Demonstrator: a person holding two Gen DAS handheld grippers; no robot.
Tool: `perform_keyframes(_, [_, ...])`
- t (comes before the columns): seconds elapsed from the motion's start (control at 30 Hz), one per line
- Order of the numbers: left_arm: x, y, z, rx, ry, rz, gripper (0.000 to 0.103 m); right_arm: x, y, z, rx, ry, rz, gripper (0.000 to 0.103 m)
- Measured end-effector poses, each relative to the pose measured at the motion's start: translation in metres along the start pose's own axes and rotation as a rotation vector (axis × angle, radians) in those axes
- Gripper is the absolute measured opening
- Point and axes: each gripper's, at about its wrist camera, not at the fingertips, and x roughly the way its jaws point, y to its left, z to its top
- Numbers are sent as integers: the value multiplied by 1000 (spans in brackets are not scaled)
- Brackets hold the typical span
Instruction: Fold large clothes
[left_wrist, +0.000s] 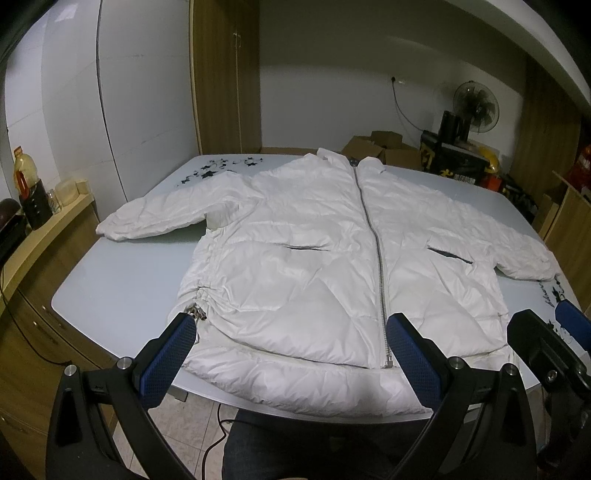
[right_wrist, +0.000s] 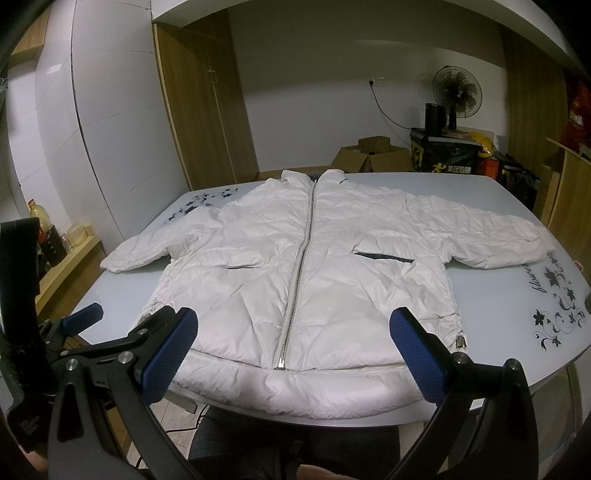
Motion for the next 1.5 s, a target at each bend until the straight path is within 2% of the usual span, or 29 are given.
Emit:
perform_keyframes(0.57, [1,0,0,-1,7,5,103,1,1,0,0,2,0,103])
perform_keyframes(0.73, [1,3,-2,-4,4,46,103,1,1,0,2,2,-1,103])
perform_keyframes(1.5, [2,10,1,-21,10,54,103,-1,0,-2,7,8,-1,103])
